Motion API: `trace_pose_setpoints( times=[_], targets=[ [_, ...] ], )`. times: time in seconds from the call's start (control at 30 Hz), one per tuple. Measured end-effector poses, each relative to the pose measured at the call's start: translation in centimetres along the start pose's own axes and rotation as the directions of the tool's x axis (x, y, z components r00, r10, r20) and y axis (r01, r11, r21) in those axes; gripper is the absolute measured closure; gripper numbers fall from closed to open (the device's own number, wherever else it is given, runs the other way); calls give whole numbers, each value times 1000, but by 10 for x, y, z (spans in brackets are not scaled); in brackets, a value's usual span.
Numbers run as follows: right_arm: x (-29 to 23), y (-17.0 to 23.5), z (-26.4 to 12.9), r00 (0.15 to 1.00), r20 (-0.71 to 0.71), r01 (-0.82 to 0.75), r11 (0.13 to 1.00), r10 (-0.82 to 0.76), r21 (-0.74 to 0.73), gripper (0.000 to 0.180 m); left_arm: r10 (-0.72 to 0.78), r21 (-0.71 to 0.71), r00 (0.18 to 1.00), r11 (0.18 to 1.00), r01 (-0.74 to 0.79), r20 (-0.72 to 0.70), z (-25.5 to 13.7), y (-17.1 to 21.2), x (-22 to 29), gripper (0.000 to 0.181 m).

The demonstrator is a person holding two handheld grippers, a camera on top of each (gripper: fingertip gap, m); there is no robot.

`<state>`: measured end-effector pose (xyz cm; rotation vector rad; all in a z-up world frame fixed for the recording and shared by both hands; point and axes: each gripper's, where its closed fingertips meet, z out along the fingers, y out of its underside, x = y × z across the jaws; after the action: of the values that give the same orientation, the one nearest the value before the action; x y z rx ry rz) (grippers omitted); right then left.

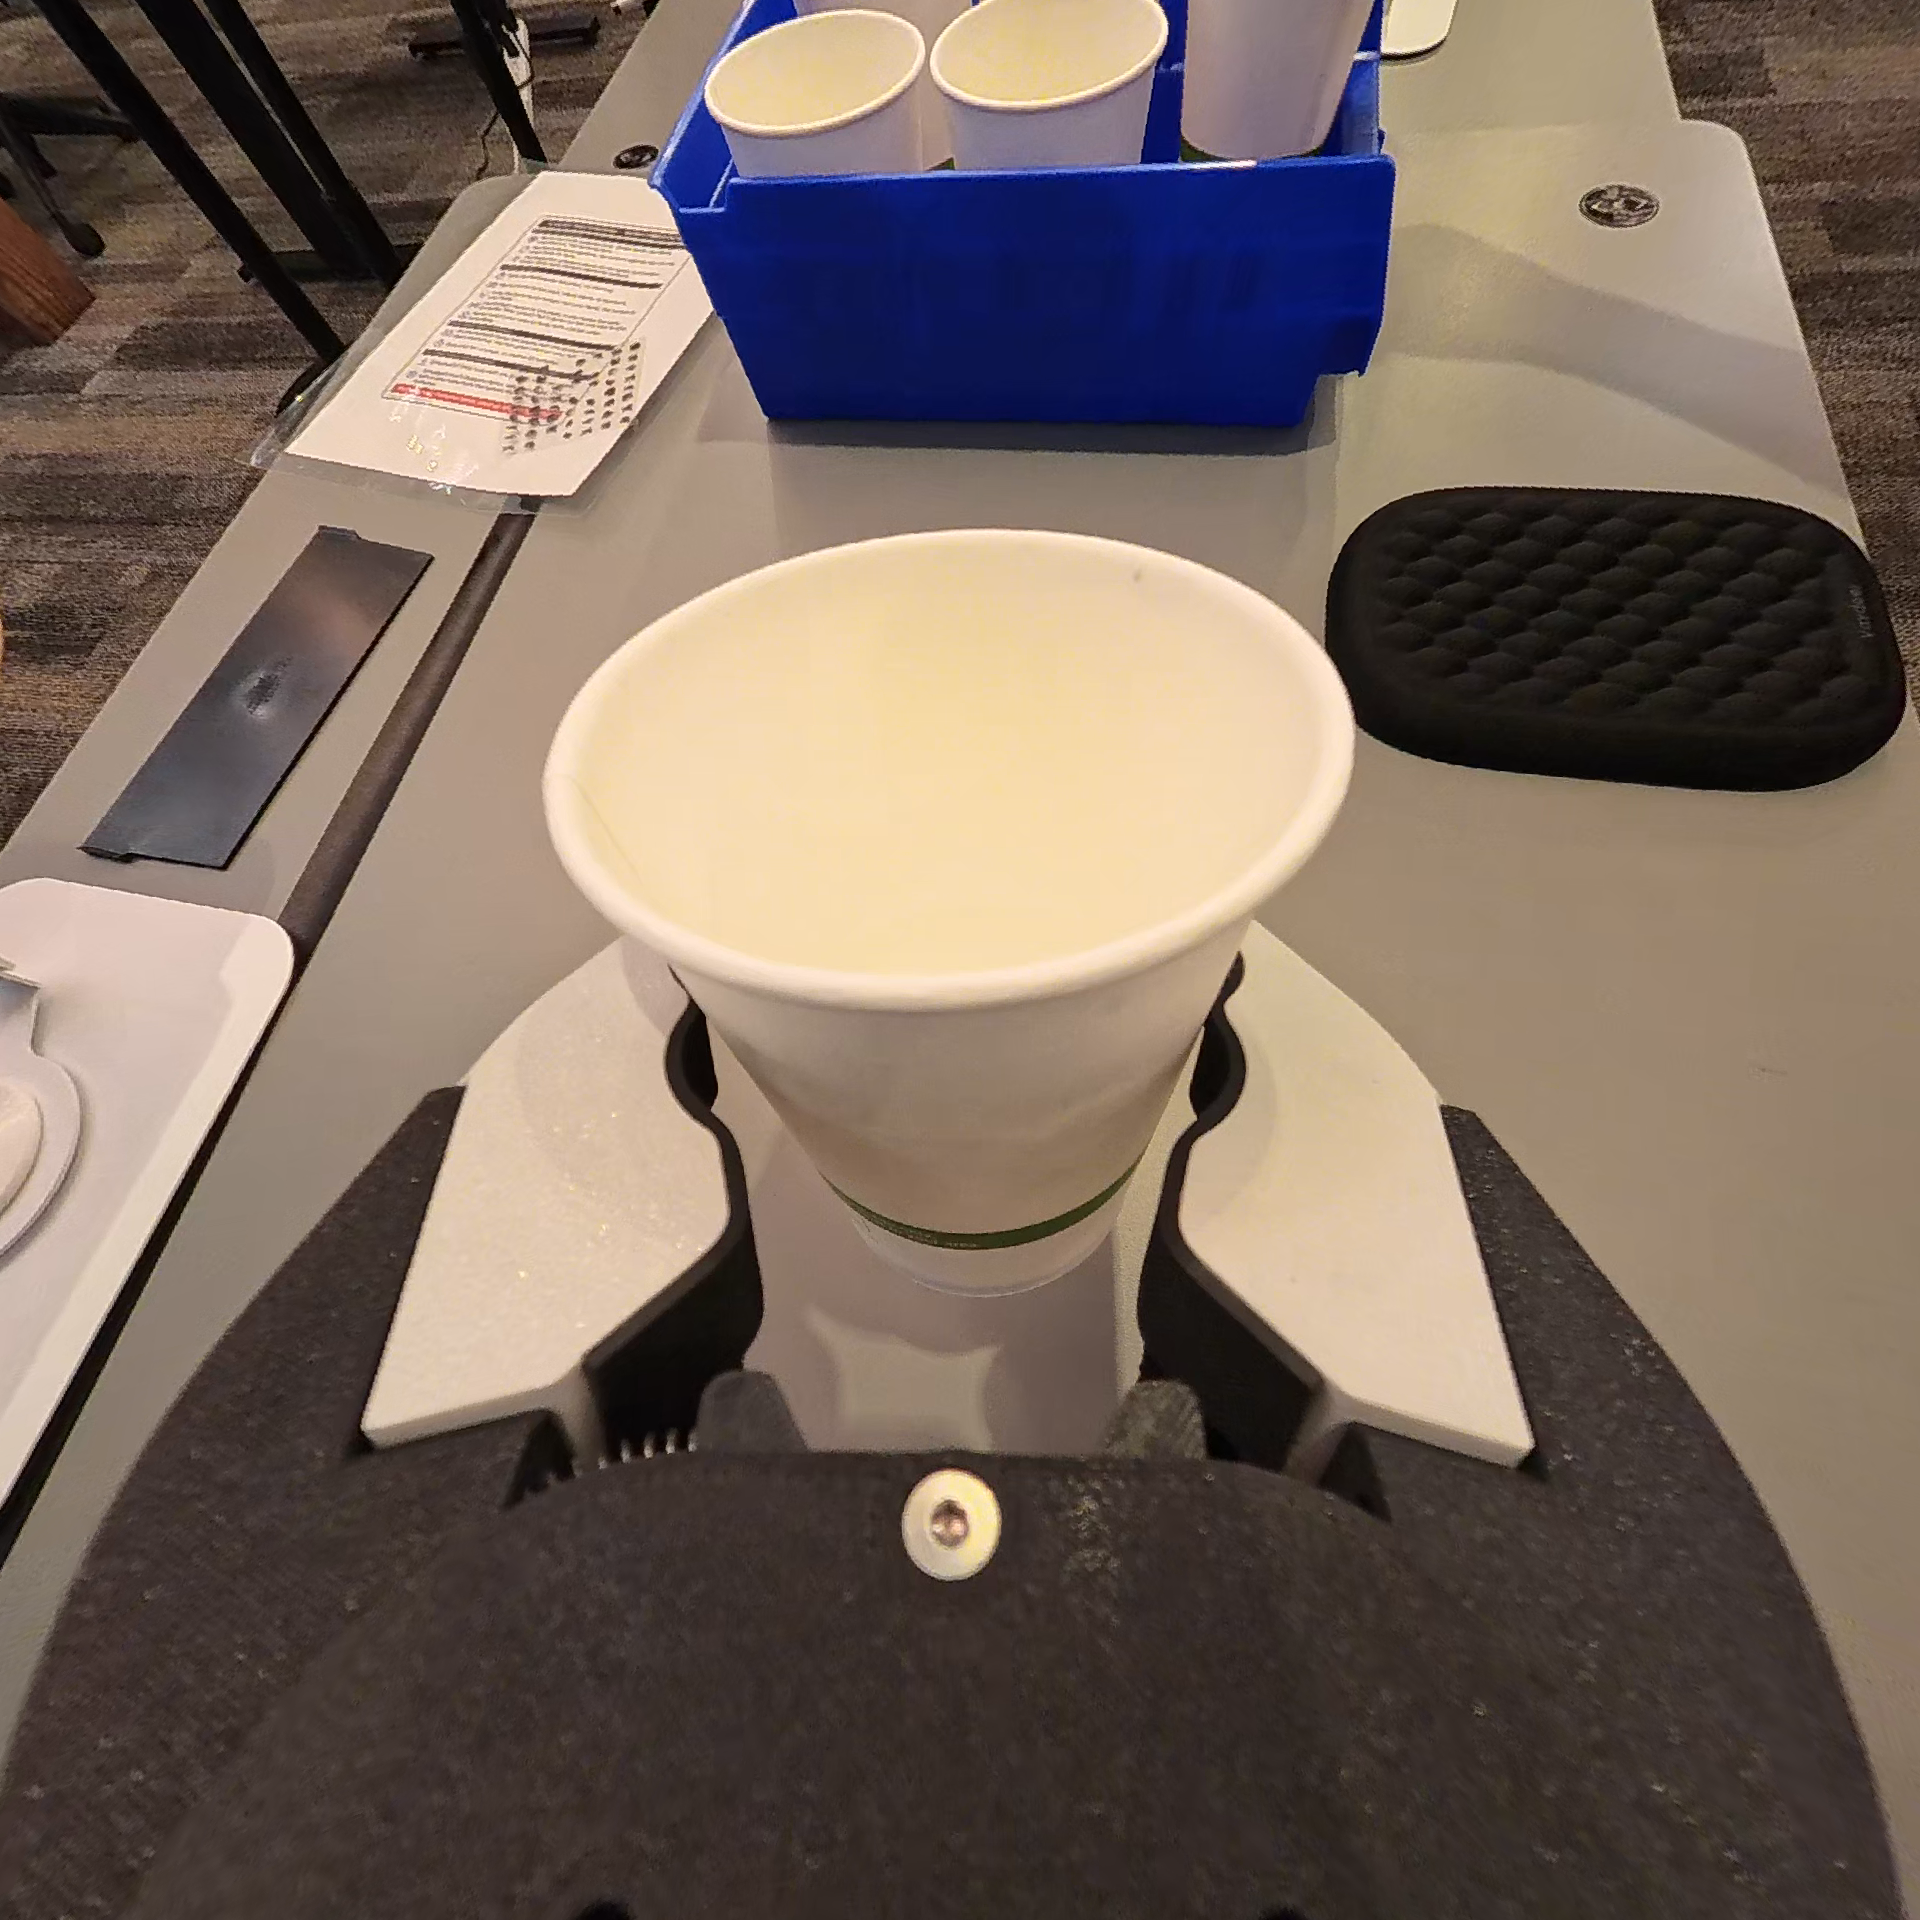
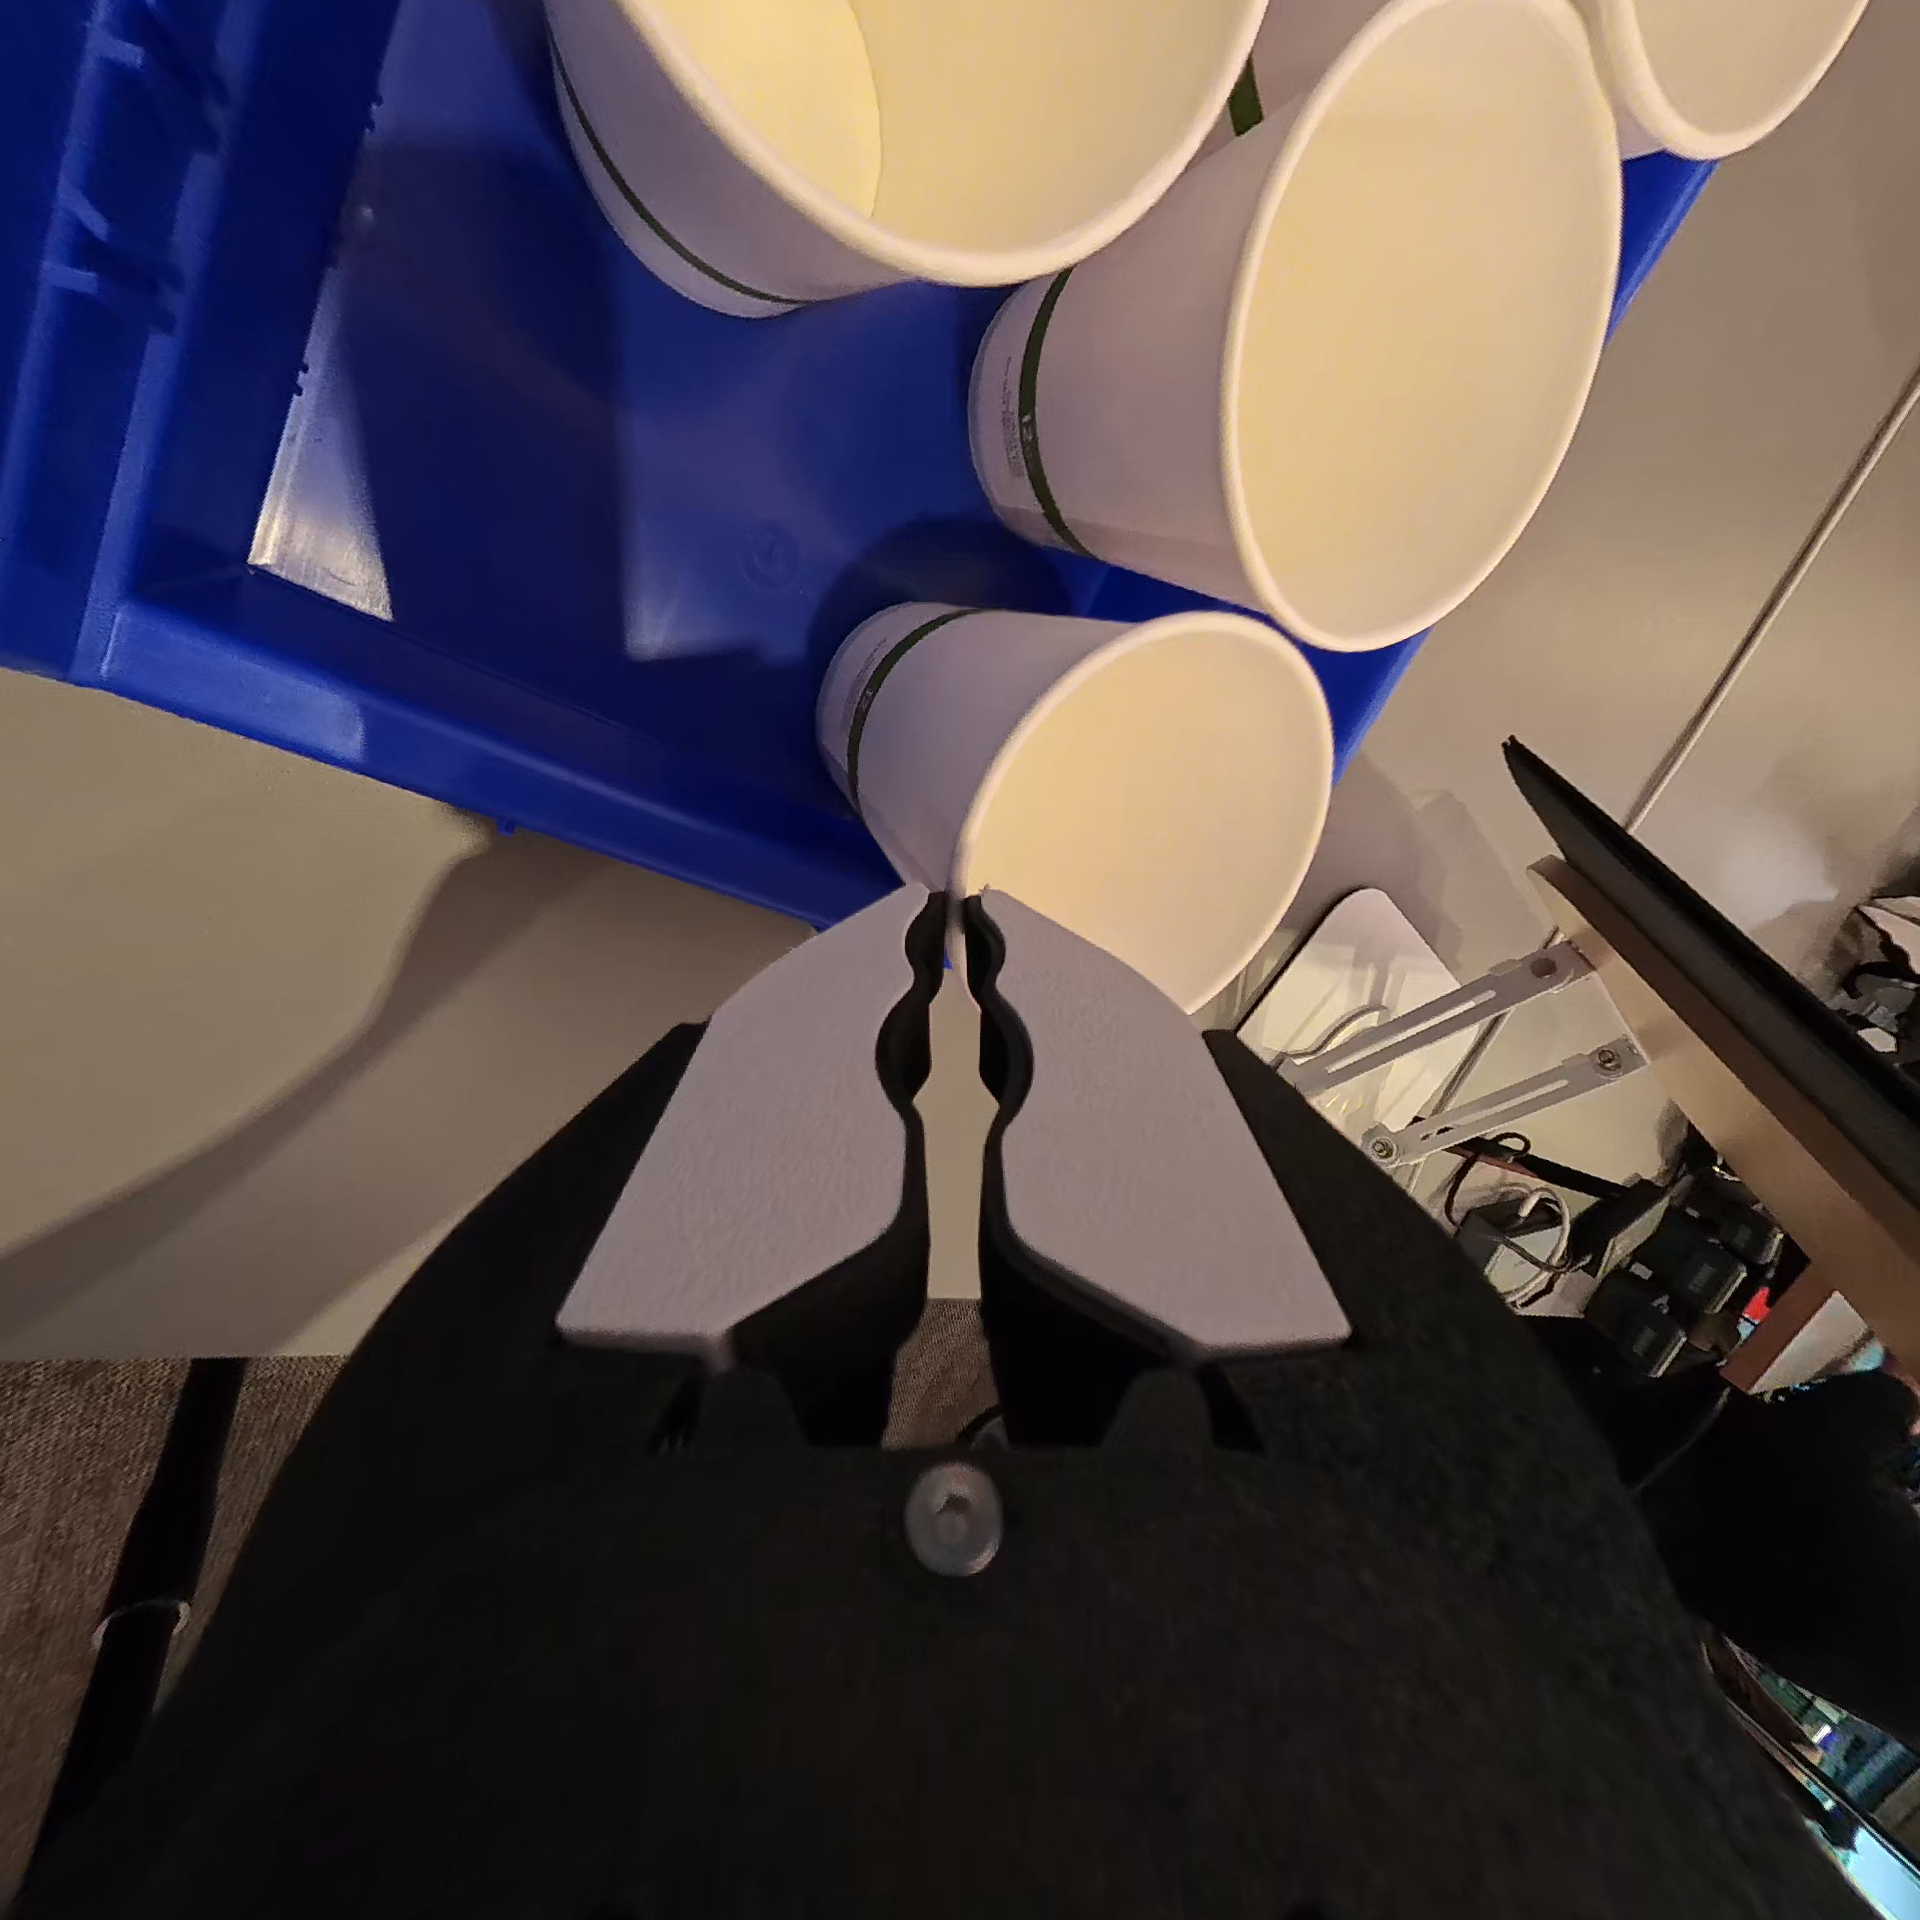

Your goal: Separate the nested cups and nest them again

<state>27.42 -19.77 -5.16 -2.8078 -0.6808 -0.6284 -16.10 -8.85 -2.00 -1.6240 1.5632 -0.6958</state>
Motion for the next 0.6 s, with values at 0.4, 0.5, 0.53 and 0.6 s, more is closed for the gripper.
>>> trace_pose_setpoints(
  times=[0.4,0.5,0.53,0.6],
  targets=[
    [0,5,1,1000,13,8,996,-7,-91,176,3,6,1000,1000,-3,0,-2,-2,1,90],
    [-4,6,1,999,44,-13,996,17,-87,154,3,8,1000,1000,-3,2,-2,-2,0,90],
    [-7,4,-1,997,69,-25,997,29,-70,153,3,9,1000,1000,-3,2,-3,-2,0,90],
    [-5,-7,-14,996,81,-37,999,36,7,153,3,10,1000,1000,-3,3,-3,-3,0,90]
  ],
)
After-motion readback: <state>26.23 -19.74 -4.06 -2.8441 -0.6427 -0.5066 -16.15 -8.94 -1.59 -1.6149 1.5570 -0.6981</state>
